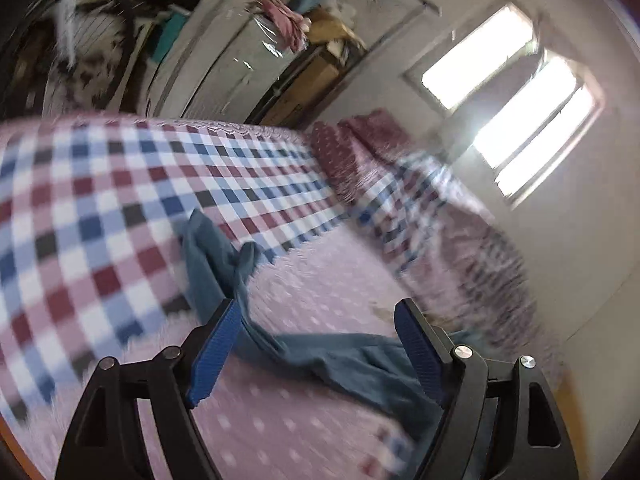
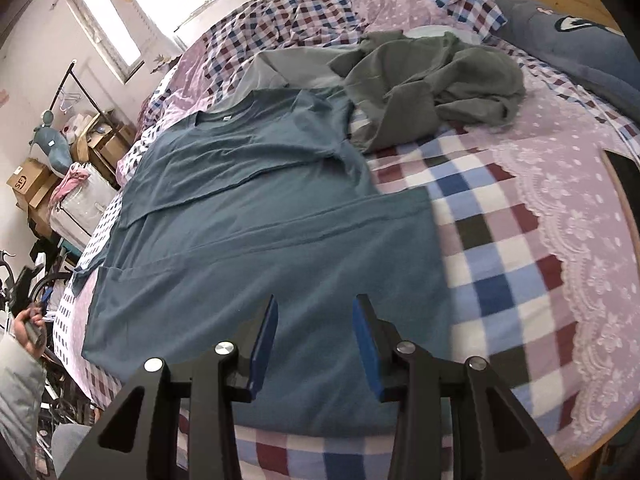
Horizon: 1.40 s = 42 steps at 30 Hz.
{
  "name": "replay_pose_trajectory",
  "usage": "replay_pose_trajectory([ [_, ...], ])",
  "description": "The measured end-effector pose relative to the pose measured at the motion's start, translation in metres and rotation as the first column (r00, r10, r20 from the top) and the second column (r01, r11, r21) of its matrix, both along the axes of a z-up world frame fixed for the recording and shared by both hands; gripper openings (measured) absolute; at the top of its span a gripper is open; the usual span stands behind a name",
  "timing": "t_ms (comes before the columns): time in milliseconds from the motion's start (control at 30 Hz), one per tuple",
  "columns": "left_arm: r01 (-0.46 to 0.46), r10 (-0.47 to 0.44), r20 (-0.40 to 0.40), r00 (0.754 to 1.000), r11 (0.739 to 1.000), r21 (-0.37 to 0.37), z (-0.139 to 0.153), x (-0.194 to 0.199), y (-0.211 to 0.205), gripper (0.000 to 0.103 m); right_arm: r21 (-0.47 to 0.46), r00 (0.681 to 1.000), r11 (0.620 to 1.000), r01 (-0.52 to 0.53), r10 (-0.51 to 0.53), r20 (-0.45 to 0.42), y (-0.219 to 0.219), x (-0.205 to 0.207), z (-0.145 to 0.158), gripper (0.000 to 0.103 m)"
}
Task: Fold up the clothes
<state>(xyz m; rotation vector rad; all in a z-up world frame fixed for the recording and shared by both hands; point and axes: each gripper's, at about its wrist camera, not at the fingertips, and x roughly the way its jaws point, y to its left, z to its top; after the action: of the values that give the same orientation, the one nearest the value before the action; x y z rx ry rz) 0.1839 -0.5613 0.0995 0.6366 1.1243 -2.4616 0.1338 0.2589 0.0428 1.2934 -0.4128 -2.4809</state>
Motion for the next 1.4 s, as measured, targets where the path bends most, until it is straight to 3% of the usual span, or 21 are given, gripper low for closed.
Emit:
replay_pose_trajectory([
  [167, 0.079, -0.055, 0.171, 0.984, 0.987, -0.136, -0.018, -0.048, -0.004, 0.082, 0.016, 0.999, 1.000, -0.021, 0.021, 0.025, -0.013, -0.007, -0.007, 0.041],
  [233, 0.106, -0.064, 0.231, 0.971, 0.979, -0.174, -0.024, -0.063, -0.007, 0.077, 0.024, 0.999, 0.999, -0.024, 0.023, 0.031, -0.015, -0.007, -0.008, 0.041],
  [367, 0.129, -0.057, 0.319, 0.946, 0.969, -0.209, -0.035, -0.080, -0.016, 0.066, 0.004, 0.999, 1.000, -0.006, 0.006, 0.038, -0.011, -0.008, -0.009, 0.041],
  [567, 0.119, -0.017, 0.407, 0.913, 0.967, -0.227, -0.056, -0.095, -0.031, 0.064, 0.024, 0.999, 0.999, -0.033, 0.032, 0.042, -0.019, -0.006, -0.011, 0.041],
  [600, 0.115, -0.018, 0.403, 0.915, 0.969, -0.219, -0.056, -0.094, -0.032, 0.054, 0.030, 0.998, 0.999, -0.040, 0.039, 0.040, -0.021, -0.005, -0.010, 0.041],
  [633, 0.112, -0.025, 0.374, 0.927, 0.970, -0.213, -0.049, -0.091, -0.031, 0.035, 0.033, 0.998, 0.998, -0.044, 0.042, 0.039, -0.022, -0.005, -0.010, 0.041],
  [700, 0.107, -0.038, 0.317, 0.948, 0.974, -0.202, -0.037, -0.085, -0.030, 0.011, 0.028, 0.999, 0.999, -0.032, 0.031, 0.043, -0.021, -0.004, -0.011, 0.041],
  [800, 0.100, -0.057, 0.228, 0.972, 0.978, -0.183, -0.017, -0.076, -0.029, 0.003, 0.024, 0.999, 0.999, -0.024, 0.023, 0.043, -0.021, -0.003, -0.011, 0.041],
  [933, 0.086, -0.072, 0.089, 0.993, 0.984, -0.155, 0.010, -0.057, -0.028, 0.003, 0.034, 0.998, 0.998, -0.043, 0.042, 0.036, -0.028, -0.002, -0.010, 0.041],
  [1033, 0.024, -0.037, -0.130, 0.991, 0.995, -0.100, 0.038, 0.002, -0.038, 0.003, 0.047, 0.998, 0.997, -0.064, 0.063, 0.025, -0.034, 0.000, -0.009, 0.041],
  [1067, 0.005, -0.015, -0.159, 0.987, 0.998, -0.064, 0.035, 0.021, -0.045, 0.003, 0.051, 0.997, 0.996, -0.070, 0.069, 0.022, -0.036, 0.000, -0.008, 0.041],
  [1200, -0.083, 0.093, -0.144, 0.985, 0.994, 0.072, -0.011, 0.080, -0.071, 0.003, 0.060, 0.997, 0.995, -0.076, 0.075, 0.012, -0.039, 0.002, -0.007, 0.041],
  [1300, -0.163, 0.186, -0.100, 0.977, 0.965, 0.203, -0.065, 0.123, -0.080, 0.003, 0.064, 0.997, 0.995, -0.078, 0.077, 0.007, -0.041, 0.003, -0.006, 0.041],
  [1400, -0.188, 0.222, -0.088, 0.971, 0.939, 0.287, -0.104, 0.150, -0.070, 0.003, 0.074, 0.997, 0.994, -0.078, 0.078, 0.005, -0.043, 0.004, -0.006, 0.041],
])
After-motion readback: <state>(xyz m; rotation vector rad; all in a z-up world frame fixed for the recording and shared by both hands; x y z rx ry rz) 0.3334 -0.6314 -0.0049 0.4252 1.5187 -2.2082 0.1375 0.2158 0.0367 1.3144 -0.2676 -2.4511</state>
